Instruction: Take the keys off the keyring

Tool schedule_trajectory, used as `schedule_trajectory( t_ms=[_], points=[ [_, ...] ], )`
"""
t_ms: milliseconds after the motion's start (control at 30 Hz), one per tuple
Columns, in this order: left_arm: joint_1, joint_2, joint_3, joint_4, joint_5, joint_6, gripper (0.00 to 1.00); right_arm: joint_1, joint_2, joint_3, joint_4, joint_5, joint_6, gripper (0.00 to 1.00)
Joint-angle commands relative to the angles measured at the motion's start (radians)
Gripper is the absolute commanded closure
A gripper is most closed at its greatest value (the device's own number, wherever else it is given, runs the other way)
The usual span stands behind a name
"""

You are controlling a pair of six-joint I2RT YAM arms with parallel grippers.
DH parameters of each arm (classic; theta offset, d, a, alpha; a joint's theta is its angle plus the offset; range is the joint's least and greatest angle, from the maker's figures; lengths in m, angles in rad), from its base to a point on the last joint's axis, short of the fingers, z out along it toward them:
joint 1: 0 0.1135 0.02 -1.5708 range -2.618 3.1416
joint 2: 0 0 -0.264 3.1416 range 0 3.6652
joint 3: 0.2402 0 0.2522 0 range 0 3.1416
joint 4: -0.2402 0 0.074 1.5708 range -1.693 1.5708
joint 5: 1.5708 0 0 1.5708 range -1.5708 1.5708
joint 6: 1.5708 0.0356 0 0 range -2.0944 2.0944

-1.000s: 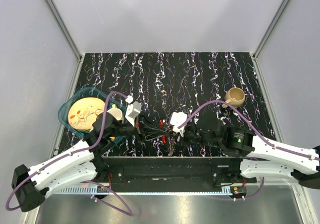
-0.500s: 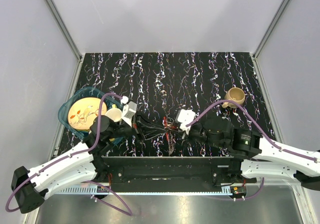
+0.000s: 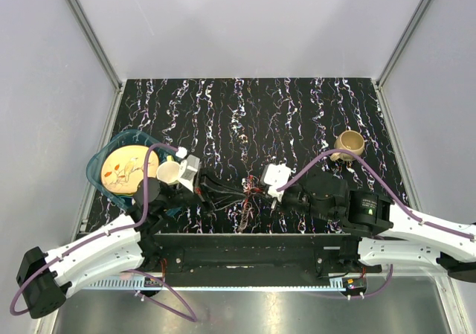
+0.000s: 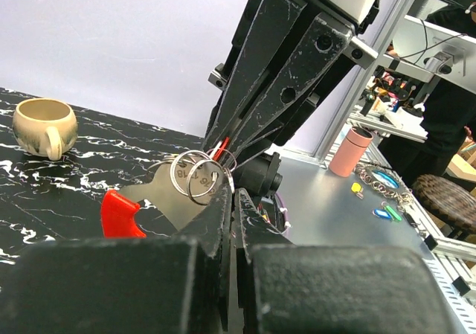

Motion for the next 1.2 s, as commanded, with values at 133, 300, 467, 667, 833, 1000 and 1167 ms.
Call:
schedule_trajectory(
  t_ms=[133,300,467,667,833,1000,1167],
  points=[
    [-0.006,-0.056,0.001,0.006,0.024,0.043,1.0,-0.011,-0.025,0.033,0.033,-0.017,-0.017,1.0],
    [-0.006,-0.057,-0.001,0.025,-0.018,0.043,1.0,-0.011,0.015,0.006,0.019,-0.085,0.041,1.0],
    [-0.004,-0.062,0.008,0.001,-0.07,0.065,1.0,-0.01,0.027,-0.022,0.046,-0.1,0.071,1.0],
    [-0.006,-0.077,0.011,-0.034,-0.116,0.091,1.0,-0.008,0.047,-0.017,0.053,-0.113,0.091,1.0],
    [-0.004,-0.103,0.008,-0.08,-0.185,0.113,1.0,-0.008,0.068,-0.013,0.068,-0.137,0.112,1.0],
    [-0.006,-0.129,0.007,-0.143,-0.278,0.142,1.0,-0.008,0.076,-0.025,0.091,-0.143,0.123,1.0],
    [-0.004,-0.157,0.004,-0.185,-0.358,0.169,1.0,-0.007,0.074,-0.028,0.094,-0.142,0.126,1.0]
  ],
)
